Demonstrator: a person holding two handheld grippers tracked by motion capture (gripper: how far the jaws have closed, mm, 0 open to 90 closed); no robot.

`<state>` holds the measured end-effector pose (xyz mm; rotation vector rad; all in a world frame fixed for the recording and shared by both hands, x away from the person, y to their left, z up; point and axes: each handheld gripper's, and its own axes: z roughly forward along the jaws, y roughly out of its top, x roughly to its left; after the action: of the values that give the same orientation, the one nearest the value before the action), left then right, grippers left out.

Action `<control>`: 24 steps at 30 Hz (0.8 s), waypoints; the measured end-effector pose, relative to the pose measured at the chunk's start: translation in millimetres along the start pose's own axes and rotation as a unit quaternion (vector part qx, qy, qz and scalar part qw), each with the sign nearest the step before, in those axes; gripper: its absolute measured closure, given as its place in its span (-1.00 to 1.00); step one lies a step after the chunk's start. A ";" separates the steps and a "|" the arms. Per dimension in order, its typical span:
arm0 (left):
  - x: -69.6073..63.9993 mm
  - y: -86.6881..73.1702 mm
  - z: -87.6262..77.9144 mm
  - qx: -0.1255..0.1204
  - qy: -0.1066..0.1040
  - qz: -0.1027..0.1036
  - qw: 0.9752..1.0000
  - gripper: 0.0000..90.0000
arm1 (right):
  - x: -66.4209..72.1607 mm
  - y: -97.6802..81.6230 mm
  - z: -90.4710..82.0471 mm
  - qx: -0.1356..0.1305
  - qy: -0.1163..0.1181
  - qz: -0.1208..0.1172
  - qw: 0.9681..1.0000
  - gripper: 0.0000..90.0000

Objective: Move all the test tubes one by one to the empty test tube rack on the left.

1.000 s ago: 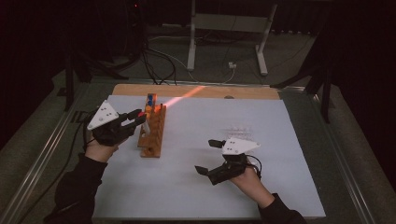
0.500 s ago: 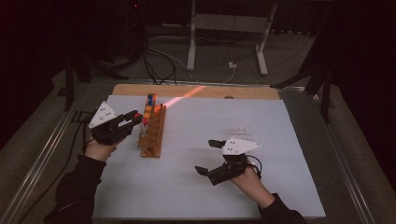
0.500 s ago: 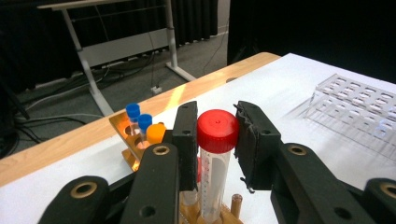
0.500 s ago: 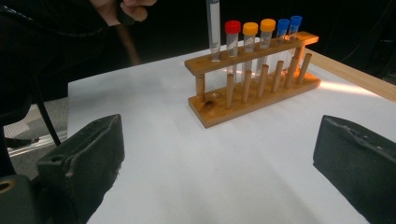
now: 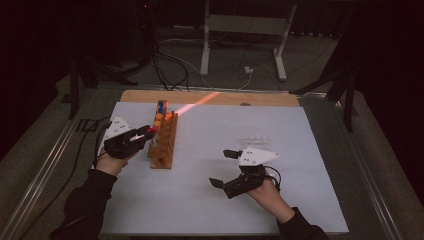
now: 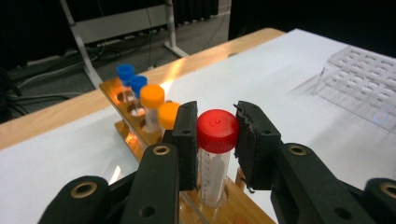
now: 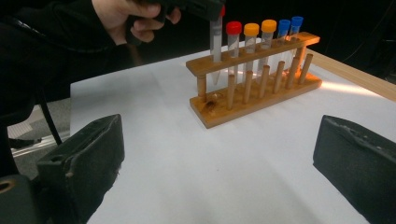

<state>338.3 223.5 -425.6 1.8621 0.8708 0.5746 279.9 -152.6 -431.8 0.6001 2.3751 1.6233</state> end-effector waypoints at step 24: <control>0.4 -10.7 8.2 0.026 -0.020 -0.005 0.999 0.56 | 0.5 1.1 -2.5 -0.002 0.001 0.000 1.000 -0.96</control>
<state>340.9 222.2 -438.8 1.9083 0.8747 0.5113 278.7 -154.2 -429.8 0.5968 2.3724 1.6292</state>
